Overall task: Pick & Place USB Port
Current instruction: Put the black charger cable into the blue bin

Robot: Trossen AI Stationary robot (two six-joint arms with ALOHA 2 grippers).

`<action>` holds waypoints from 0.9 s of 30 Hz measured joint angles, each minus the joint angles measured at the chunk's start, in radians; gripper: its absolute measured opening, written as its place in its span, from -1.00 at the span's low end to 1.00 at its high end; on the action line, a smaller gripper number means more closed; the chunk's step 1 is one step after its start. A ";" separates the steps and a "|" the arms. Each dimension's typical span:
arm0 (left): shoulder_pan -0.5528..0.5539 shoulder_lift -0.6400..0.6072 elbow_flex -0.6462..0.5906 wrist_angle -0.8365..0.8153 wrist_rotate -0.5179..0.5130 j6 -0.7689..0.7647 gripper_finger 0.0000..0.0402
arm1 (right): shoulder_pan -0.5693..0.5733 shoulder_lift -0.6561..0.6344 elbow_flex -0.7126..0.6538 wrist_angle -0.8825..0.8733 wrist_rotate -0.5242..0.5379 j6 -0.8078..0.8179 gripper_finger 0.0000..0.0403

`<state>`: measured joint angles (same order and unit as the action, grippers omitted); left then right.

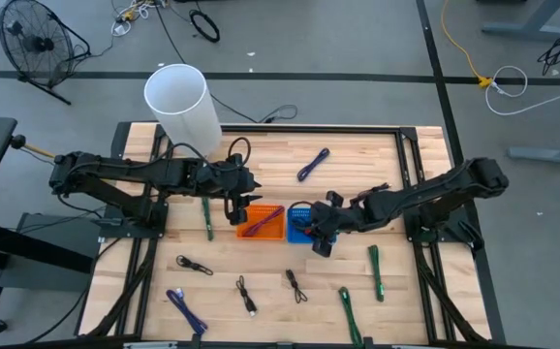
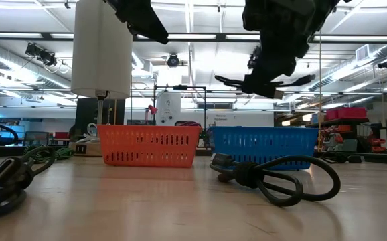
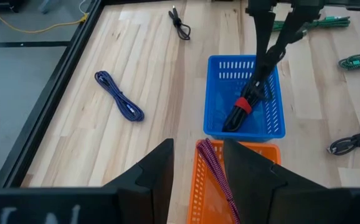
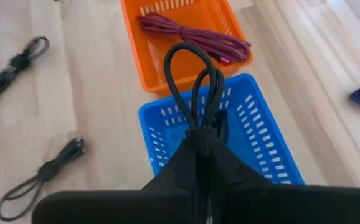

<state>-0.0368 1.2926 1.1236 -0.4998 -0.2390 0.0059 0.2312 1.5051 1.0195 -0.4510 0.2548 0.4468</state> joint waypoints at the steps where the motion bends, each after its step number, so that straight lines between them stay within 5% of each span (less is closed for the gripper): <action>1: 0.000 0.000 0.000 -0.001 0.000 0.000 -0.29 | 0.000 0.004 0.000 0.002 0.004 -0.003 -0.96; 11: 0.000 0.000 0.000 0.000 0.000 0.001 -0.29 | 0.000 0.009 0.000 0.007 0.034 -0.011 -0.94; 20: 0.000 0.000 0.000 0.000 0.000 0.000 -0.29 | -0.001 0.009 0.000 0.008 0.052 -0.013 -0.56; 27: 0.000 0.000 0.000 0.000 0.000 -0.002 -0.29 | -0.001 0.009 0.000 0.008 0.052 -0.014 -0.47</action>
<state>-0.0368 1.2926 1.1236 -0.4999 -0.2390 0.0044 0.2302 1.5139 1.0195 -0.4431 0.3069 0.4324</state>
